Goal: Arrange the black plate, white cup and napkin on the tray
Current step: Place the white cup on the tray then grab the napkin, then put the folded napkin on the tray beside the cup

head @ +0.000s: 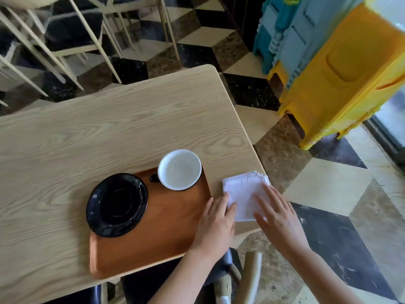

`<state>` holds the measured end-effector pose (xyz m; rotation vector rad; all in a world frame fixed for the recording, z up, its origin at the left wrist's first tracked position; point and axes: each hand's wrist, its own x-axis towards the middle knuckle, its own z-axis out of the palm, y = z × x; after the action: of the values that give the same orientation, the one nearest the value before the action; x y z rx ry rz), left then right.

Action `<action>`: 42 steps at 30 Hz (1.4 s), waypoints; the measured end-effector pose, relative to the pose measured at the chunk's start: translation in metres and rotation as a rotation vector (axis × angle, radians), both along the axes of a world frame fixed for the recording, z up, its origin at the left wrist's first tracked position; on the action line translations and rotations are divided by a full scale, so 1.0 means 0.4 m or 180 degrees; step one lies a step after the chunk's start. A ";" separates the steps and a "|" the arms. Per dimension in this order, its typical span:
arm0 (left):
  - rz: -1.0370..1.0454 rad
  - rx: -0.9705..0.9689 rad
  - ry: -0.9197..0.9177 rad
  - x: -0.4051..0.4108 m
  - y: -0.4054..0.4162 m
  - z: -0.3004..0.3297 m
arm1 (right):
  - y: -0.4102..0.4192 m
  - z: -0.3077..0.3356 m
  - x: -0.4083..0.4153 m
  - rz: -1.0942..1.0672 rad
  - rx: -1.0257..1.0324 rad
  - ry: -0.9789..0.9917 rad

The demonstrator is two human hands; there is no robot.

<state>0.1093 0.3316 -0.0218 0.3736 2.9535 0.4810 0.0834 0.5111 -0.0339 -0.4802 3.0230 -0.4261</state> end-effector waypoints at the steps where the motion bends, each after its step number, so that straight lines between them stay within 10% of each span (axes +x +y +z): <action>1: 0.0037 0.0024 -0.0029 -0.002 0.005 0.001 | 0.000 -0.002 0.002 -0.0033 -0.0040 -0.0020; 16: 0.2608 0.2720 -0.1122 -0.055 0.087 0.042 | -0.028 -0.002 0.012 -0.0552 -0.0976 -0.0321; 23: 0.2470 0.2538 -0.1643 -0.060 0.064 0.065 | -0.051 0.011 0.019 -0.1171 -0.1655 -0.0714; 32: 0.2572 0.4486 -0.2178 -0.014 -0.054 0.118 | -0.066 0.086 0.008 -0.1286 -0.2732 -0.1436; 42: 0.2814 0.3222 -0.0957 0.096 -0.191 0.105 | -0.199 0.098 0.022 -0.0871 -0.2323 -0.1639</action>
<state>0.1475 0.2551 0.0201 -0.8952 2.1837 1.8818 0.0922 0.4316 0.0053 0.0435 2.3539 -1.4282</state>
